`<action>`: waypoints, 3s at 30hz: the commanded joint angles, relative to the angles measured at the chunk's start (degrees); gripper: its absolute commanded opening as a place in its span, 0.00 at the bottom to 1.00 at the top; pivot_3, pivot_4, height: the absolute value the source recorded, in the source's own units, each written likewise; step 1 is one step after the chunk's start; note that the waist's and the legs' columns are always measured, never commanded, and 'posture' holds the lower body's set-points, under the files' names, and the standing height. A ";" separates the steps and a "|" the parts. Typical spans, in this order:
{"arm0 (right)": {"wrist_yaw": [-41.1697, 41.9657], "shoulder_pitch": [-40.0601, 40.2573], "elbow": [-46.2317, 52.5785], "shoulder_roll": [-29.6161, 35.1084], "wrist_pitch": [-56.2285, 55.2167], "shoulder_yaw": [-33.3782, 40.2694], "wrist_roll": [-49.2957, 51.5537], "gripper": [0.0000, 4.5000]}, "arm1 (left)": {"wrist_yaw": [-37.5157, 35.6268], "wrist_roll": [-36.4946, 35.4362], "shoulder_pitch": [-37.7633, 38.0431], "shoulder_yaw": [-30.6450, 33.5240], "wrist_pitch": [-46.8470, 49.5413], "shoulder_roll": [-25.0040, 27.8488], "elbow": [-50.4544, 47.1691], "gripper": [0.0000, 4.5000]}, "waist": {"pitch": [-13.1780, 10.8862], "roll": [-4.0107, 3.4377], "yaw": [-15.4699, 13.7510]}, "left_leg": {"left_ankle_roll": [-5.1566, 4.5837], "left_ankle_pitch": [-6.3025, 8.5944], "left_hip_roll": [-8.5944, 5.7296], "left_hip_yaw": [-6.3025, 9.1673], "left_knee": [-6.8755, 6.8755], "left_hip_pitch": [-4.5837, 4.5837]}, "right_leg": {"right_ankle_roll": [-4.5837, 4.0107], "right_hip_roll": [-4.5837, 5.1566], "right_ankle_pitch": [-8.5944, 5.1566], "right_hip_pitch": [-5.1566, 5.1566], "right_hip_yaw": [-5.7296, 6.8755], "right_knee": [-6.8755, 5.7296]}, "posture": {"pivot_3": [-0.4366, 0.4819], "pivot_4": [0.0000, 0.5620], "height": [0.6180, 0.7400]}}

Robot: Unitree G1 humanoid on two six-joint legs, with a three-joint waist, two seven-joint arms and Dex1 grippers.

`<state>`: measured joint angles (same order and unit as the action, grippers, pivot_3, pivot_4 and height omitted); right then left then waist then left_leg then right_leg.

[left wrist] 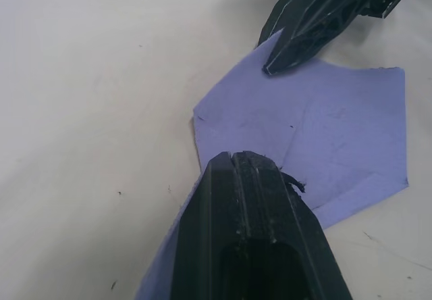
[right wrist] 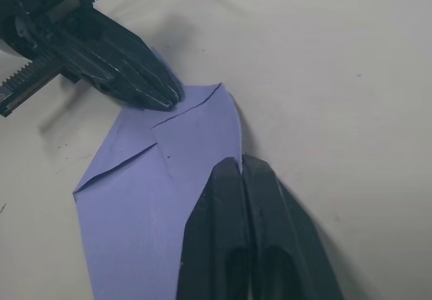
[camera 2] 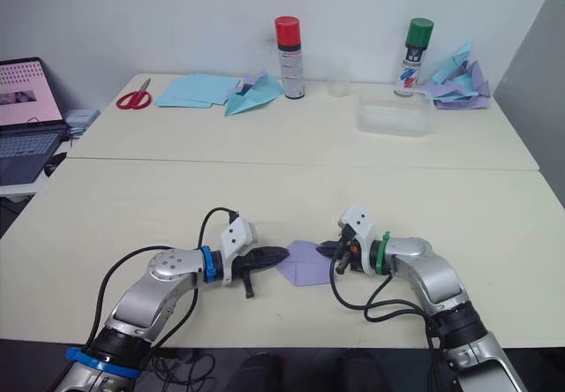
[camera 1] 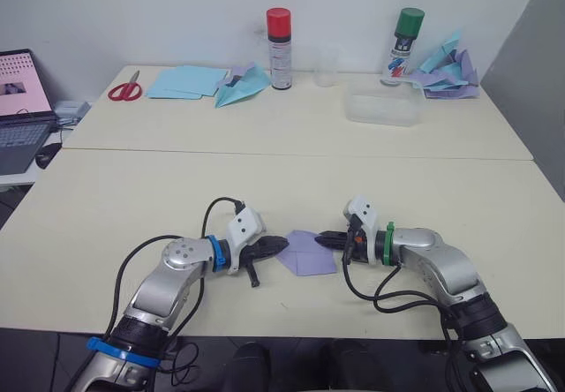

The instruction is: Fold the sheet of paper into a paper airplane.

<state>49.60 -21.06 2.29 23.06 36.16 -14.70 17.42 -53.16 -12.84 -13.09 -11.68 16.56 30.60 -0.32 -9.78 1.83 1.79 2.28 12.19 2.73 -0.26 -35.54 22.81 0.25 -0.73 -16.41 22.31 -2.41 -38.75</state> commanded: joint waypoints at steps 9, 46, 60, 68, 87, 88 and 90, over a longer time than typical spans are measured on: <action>0.42 -5.52 4.42 -3.45 -5.15 6.27 5.36 0.01 | -7.91 -15.66 1.84 16.67 14.52 14.20 -10.71 0.00 | -0.46 0.25 0.98 | 0.00 0.00 0.11 0.03 0.01 0.56 | -0.02 -0.21 -0.01 0.77 0.03 -0.26 | 0.48 0.27 1.00; -3.09 0.38 7.06 7.56 -34.92 1.85 -2.58 0.73 | 5.40 -7.02 1.38 5.58 8.85 2.11 -11.50 0.00 | -0.52 0.18 -0.15 | 0.26 0.10 -0.02 0.00 -0.56 0.97 | 0.06 -0.21 0.18 0.88 0.03 -0.32 | 0.48 0.27 1.00; -2.60 4.74 12.28 8.76 -24.83 3.18 -2.00 0.73 | 2.40 -4.30 4.29 -0.38 11.41 2.71 -13.36 0.00 | -0.48 0.17 -0.24 | 0.26 0.10 -0.09 -0.07 -0.62 1.01 | 0.26 -0.14 0.23 0.85 -0.09 -0.27 | 0.48 0.27 1.00; -3.61 6.02 13.75 7.94 -10.68 5.98 4.40 0.73 | 3.09 -2.20 5.73 -1.12 10.82 2.77 -12.40 0.00 | -0.46 0.17 -0.21 | 0.25 0.10 -0.05 -0.05 -0.62 0.97 | 0.30 -0.18 0.20 0.85 -0.04 -0.31 | 0.48 0.27 1.00; -21.45 4.11 21.86 1.87 50.27 21.68 31.44 0.73 | 2.93 -1.65 10.25 0.05 9.86 5.79 -15.01 0.00 | -0.14 0.06 -0.03 | 0.24 0.11 -0.05 -0.03 -0.61 0.95 | 0.31 -0.21 0.19 0.85 -0.09 -0.31 | 0.48 0.27 1.00; -22.90 3.25 20.74 -0.27 51.71 22.11 31.03 0.73 | 3.16 -1.49 10.30 -0.01 9.80 5.64 -14.84 0.00 | -0.09 0.05 0.02 | 0.24 0.11 -0.04 -0.03 -0.61 0.95 | 0.31 -0.22 0.19 0.85 -0.09 -0.31 | 0.48 0.27 1.00; -25.84 1.67 18.81 -4.62 54.31 23.82 29.87 0.73 | 3.44 -1.43 10.36 0.02 9.76 5.47 -14.62 0.00 | 0.02 0.00 0.04 | 0.24 0.11 -0.04 -0.05 -0.61 0.93 | 0.31 -0.23 0.20 0.85 -0.11 -0.32 | 0.48 0.27 1.00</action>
<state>25.77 -18.25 21.32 19.66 88.37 6.91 47.32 -49.99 -15.57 -4.14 -10.36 25.47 35.78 -16.10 -9.76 1.83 1.83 2.52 12.30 2.68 -0.30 -36.16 23.75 0.55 -0.96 -16.21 23.16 -2.50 -39.07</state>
